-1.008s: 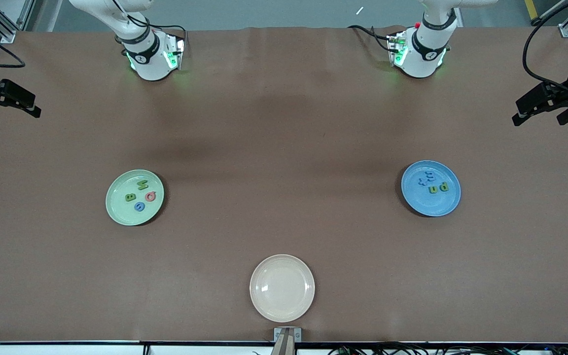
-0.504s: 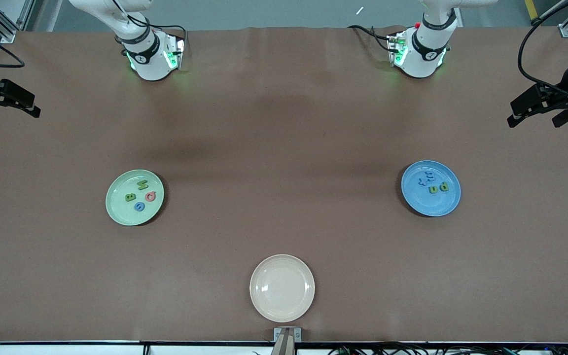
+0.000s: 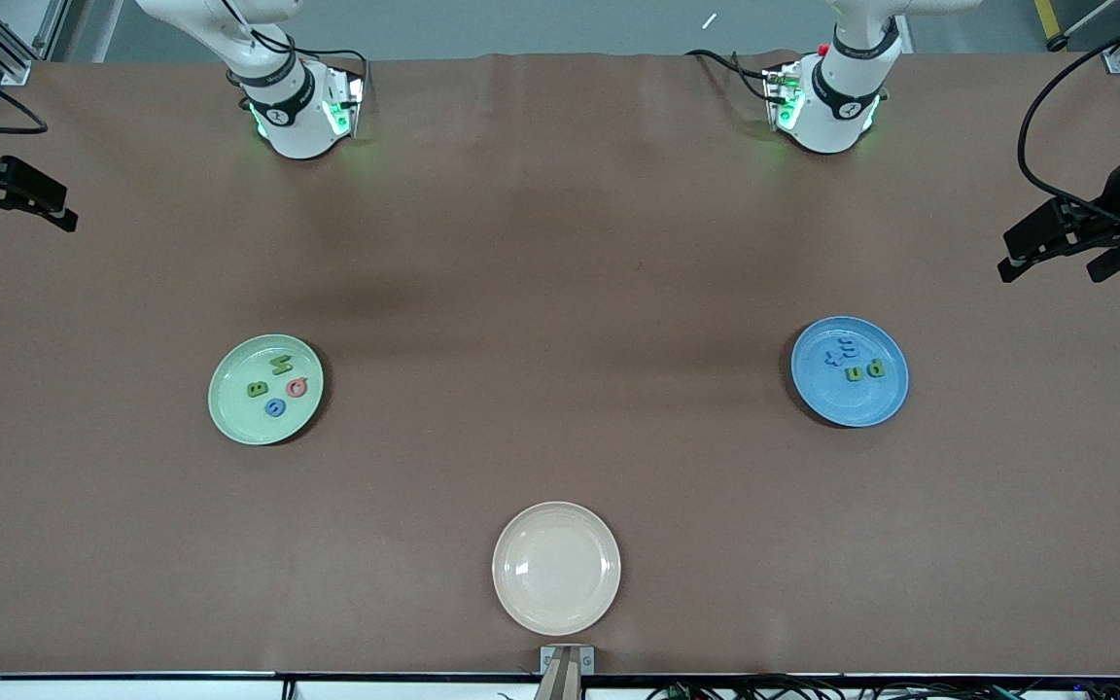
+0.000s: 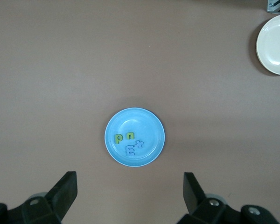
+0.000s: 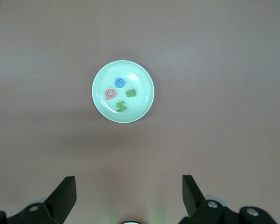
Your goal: Sort upper and lower case letters into plates
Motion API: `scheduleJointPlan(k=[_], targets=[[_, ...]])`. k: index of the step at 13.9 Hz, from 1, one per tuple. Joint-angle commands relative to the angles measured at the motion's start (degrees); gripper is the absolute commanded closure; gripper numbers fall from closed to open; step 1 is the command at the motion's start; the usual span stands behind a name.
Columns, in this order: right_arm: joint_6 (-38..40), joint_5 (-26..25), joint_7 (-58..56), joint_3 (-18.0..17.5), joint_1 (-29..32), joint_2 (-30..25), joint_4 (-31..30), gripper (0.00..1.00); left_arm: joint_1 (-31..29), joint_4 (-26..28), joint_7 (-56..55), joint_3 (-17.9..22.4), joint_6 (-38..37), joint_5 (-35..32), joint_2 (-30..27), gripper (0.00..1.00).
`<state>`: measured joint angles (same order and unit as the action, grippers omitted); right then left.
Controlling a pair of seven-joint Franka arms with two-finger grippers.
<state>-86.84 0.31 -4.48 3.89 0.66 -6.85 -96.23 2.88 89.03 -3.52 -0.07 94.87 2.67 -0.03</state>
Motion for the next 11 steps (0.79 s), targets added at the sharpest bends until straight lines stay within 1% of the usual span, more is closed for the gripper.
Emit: scheduleJointPlan(k=[1,11], targets=[[0.0,1.6,1.2,-0.5,1.0,-1.5,-1.6,0.0,-0.2,-1.6,0.3,-0.6,-0.2,-0.5,0.5,0.0],[-0.1,1.0,0.8,-0.5,0.9,-1.5,-1.6,0.0,-0.4,-1.6,0.4,-0.6,-0.3,-0.8,0.8,0.0]])
